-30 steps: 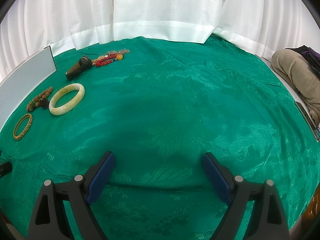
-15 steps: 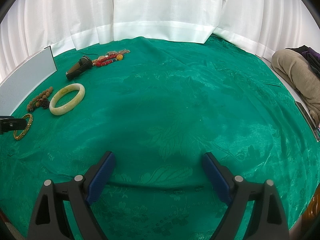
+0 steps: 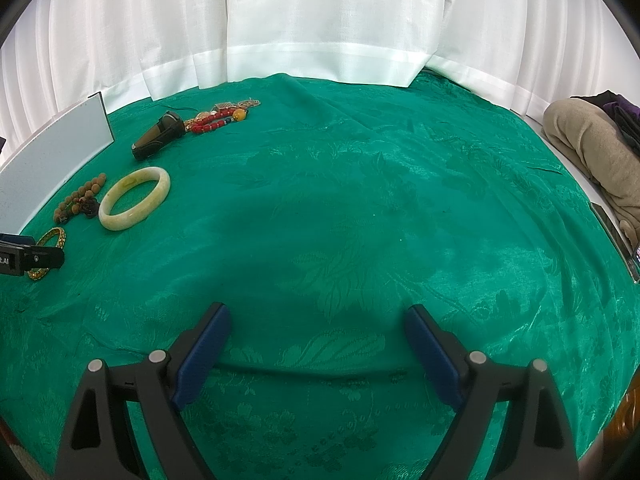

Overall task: Organize jewelry
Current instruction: 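Lower the left gripper onto the gold bangle and close on its rim, then lift the gold bangle with the left gripper while the right grasps the black tassel with green pendant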

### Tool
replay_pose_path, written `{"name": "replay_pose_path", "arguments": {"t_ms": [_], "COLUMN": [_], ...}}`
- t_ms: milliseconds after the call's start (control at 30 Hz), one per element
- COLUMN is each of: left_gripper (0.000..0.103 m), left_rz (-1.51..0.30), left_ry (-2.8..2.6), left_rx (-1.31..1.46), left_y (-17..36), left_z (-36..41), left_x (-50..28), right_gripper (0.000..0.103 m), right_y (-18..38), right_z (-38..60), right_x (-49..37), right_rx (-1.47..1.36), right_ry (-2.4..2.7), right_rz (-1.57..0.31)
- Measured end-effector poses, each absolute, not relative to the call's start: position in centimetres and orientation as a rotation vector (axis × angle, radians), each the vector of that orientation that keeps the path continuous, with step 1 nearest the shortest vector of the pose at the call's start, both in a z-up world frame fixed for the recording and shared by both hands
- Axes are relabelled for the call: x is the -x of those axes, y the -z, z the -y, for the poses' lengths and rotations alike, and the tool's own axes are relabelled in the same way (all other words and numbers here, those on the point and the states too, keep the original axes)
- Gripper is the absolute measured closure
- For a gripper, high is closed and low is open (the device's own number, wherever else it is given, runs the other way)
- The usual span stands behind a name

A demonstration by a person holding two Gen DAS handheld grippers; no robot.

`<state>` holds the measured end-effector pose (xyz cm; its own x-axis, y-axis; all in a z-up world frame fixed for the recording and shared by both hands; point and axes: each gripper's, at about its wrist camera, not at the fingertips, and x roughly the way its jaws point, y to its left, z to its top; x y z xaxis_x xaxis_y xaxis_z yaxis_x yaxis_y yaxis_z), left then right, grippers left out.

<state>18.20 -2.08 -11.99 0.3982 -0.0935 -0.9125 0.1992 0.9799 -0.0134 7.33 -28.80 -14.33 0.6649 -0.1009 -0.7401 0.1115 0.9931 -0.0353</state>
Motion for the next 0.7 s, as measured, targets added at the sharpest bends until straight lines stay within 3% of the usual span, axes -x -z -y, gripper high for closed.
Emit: {"name": "replay_pose_path", "arguments": {"t_ms": [267,400,533,700], "left_gripper": [0.032,0.032,0.032,0.032], "left_rz": [-1.107,-1.085,-1.076,-1.061], "left_ry": [0.185,0.192,0.192,0.181], "left_rx": [-0.035,-0.031,-0.013,0.024], "left_y": [10.6,9.7,9.4,8.7], "left_z": [-0.5,-1.9,-2.5,-4.2], "left_x": [-15.7,-14.2,-14.0,-13.0], "right_gripper": [0.011,0.011,0.012,0.014], "right_y": [13.8,10.8,7.8,7.9], "right_z": [28.9,26.8,20.2,11.5], "right_x": [-7.5,-9.2,-12.9,-17.4], "right_rx": [-0.017,-0.059,0.083,0.346], "right_ry": [0.1,-0.075,-0.343,-0.594], "right_rz": [-0.899,-0.945,-0.878,-0.837]}}
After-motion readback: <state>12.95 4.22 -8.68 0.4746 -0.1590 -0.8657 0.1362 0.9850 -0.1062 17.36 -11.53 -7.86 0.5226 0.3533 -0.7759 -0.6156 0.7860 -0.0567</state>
